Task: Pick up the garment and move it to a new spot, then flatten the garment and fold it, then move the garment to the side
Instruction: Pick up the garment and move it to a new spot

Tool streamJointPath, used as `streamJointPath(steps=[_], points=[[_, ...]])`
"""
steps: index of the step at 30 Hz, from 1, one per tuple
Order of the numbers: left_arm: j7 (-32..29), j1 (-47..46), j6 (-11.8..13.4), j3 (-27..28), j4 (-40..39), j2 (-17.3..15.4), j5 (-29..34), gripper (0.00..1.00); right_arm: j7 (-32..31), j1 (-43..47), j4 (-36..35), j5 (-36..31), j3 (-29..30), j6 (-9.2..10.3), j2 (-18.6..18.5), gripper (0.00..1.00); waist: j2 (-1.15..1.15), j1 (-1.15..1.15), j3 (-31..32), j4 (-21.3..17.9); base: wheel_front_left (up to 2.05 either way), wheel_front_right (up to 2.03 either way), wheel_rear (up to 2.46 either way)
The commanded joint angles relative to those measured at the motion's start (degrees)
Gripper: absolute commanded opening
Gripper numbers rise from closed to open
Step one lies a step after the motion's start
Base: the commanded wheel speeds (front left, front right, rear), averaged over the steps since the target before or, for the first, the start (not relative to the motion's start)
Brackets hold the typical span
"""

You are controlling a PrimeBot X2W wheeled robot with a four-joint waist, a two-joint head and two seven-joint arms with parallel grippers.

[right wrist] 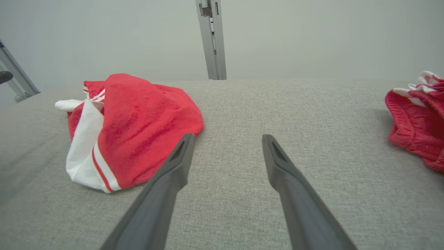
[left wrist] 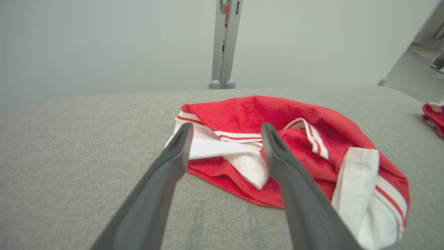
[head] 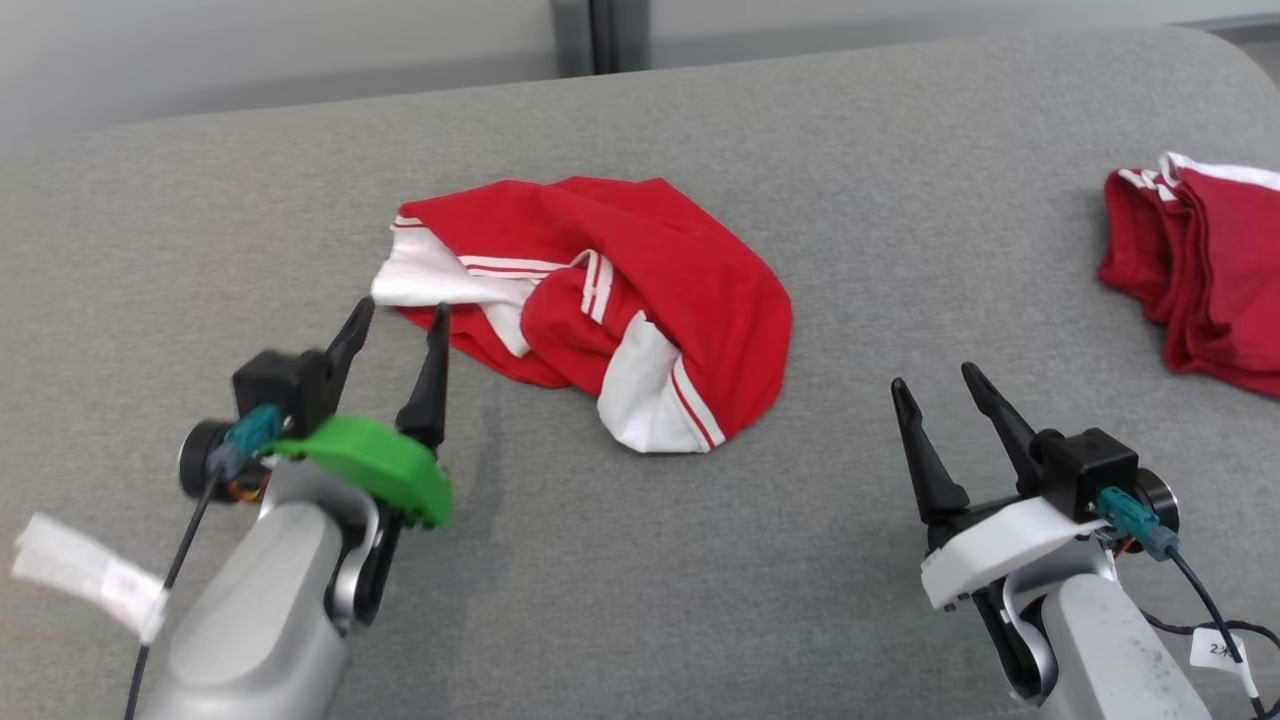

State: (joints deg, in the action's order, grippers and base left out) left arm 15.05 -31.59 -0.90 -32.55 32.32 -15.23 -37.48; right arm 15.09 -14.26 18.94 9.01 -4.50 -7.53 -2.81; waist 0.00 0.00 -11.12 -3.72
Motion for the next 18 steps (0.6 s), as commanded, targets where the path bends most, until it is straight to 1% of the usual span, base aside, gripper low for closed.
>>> streamJointPath(steps=[1,6,9,12,15,18], points=[[0.1,3.1,0.4,2.8,-1.2,-0.2,2.2,1.0,0.1,1.1,0.1,0.1,0.2,0.09,-0.2,1.0,0.0,0.0,1.7,2.3,0.0,0.0,0.0],[0.1,11.3,-0.1,11.7,-4.5,1.0,8.6,1.0,0.1,1.9,0.7,0.5,0.6,0.09,-0.2,1.0,0.0,0.0,3.5,4.5,0.0,0.0,0.0],[0.1,16.3,-1.3,16.8,-6.9,2.6,12.0,1.0,0.1,2.6,1.1,0.5,0.9,0.09,-0.2,1.0,0.0,0.0,4.9,5.7,0.0,0.0,0.0],[0.1,20.7,-3.6,20.5,-8.6,4.3,14.7,1.0,0.1,3.6,1.4,0.5,1.2,0.09,-0.3,1.0,0.0,0.0,6.2,6.4,0.0,0.0,0.0],[0.1,24.7,-4.5,24.1,-10.1,6.1,18.0,1.0,0.1,5.3,1.8,0.7,1.4,0.09,-0.2,1.0,0.0,0.0,7.6,7.1,0.0,0.0,0.0],[0.1,28.0,-5.2,26.5,-12.0,7.7,21.1,1.0,0.1,6.8,2.0,1.0,1.6,0.09,-0.2,1.0,0.0,0.0,8.8,7.6,0.0,0.0,0.0]])
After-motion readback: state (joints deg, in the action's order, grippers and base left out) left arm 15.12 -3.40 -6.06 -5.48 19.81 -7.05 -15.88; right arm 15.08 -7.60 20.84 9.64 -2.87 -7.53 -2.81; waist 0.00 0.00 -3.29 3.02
